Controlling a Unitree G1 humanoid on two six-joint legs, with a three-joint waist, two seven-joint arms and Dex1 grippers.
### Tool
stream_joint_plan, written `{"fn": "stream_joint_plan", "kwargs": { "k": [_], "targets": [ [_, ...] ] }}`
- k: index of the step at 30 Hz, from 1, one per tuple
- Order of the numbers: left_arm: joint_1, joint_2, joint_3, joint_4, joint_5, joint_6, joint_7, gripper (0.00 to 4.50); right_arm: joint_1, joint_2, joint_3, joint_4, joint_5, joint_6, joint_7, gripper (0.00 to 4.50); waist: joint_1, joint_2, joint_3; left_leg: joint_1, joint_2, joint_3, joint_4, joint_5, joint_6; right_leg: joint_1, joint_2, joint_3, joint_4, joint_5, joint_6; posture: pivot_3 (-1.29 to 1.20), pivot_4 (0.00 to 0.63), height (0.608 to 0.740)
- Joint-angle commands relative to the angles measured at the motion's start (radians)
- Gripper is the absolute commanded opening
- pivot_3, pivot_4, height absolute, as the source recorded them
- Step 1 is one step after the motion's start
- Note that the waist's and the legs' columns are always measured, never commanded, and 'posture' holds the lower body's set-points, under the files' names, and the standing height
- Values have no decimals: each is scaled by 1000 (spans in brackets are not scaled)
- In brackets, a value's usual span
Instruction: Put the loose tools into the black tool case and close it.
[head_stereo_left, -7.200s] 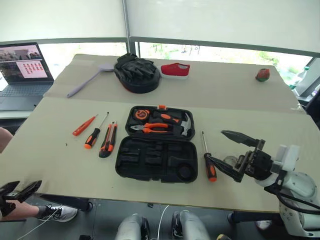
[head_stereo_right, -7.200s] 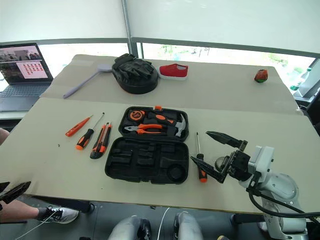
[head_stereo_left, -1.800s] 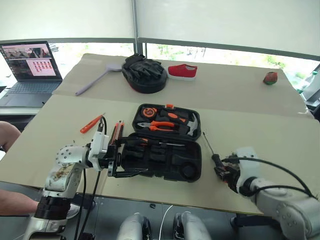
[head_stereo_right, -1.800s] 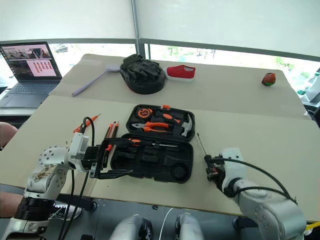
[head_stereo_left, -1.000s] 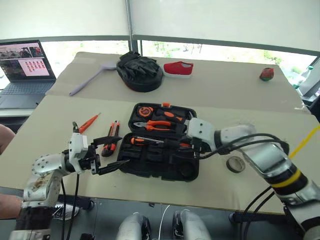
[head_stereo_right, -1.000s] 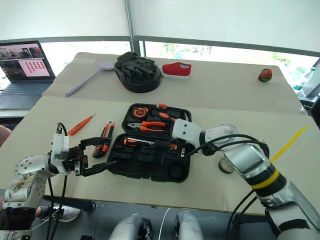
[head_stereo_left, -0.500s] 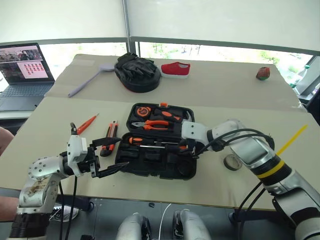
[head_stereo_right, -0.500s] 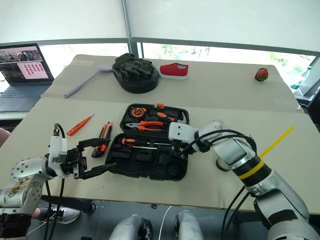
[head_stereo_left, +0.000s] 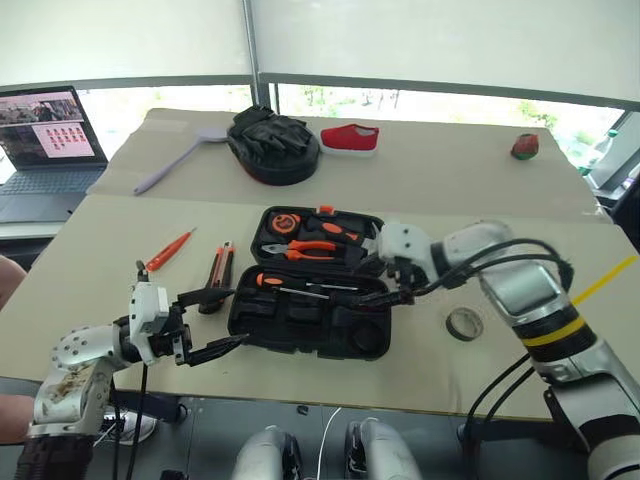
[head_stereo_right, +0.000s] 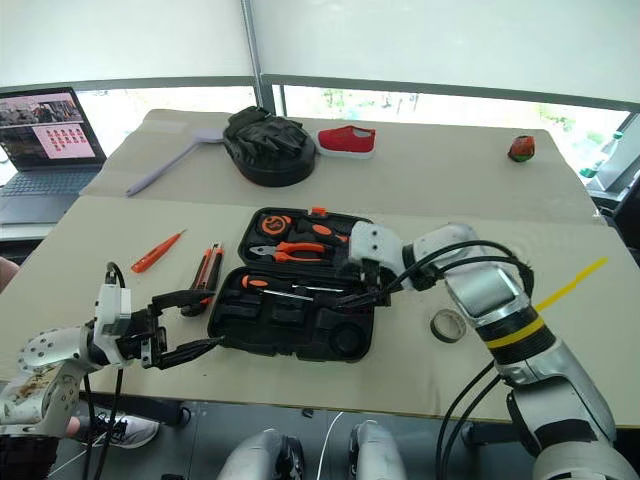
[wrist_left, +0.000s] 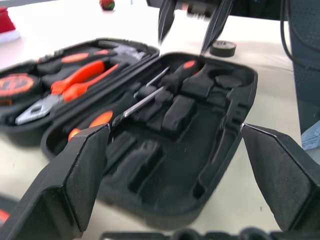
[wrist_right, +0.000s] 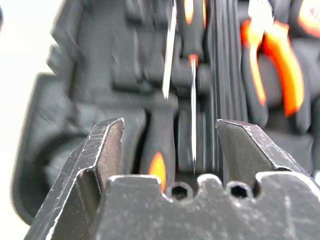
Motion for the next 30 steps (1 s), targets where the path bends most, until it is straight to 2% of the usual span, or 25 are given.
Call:
{"fn": "stream_joint_plan", "kwargs": {
  "k": [1,3,6,8,17,25,27,30],
  "targets": [
    [-13,-2,17,8,4,-31,7,4500,22,80,-62,43,34,-59,-68,2271,-1,0,0,0,0,0,0,0,0,0,0,0,0,0,0,0,150,740],
    [-14,-7,11,6,9,-33,13,4500,42,107,-30,83,-24,-129,-94,1558,1,0,0,0,0,0,0,0,-1,0,0,0,1,3,-5,0,150,740],
    [-17,-11,6,-5,12,-27,22,4500,63,142,7,133,-91,-209,-136,443,3,0,0,-1,0,1,0,-1,-1,0,-1,0,0,3,-5,0,150,740],
    [-23,-9,4,-20,12,-14,35,4500,77,168,22,155,-113,-214,-163,82,1,0,0,-1,0,1,0,-1,-1,0,0,0,1,3,-5,0,150,740],
    [-38,1,0,-94,5,46,85,4500,109,188,88,265,-218,-346,-173,82,-1,0,0,2,0,2,0,-2,-5,1,1,1,2,0,0,0,150,740],
    [-33,31,22,-132,16,91,137,4500,77,234,183,335,-364,-332,-244,82,-19,-1,-1,12,1,5,-2,-2,-10,6,1,6,4,-1,0,0,150,740],
    [-24,30,28,-139,10,98,152,4500,79,249,172,320,-356,-335,-251,82,-23,-1,-1,17,1,4,-3,-2,-11,11,1,6,4,-2,-1,0,150,740],
    [3,27,59,-159,-32,137,166,4500,89,247,91,258,-255,-337,-212,82,-25,-1,-1,22,2,4,-6,-4,-14,14,0,7,4,-3,-3,0,150,740]
  ]
}}
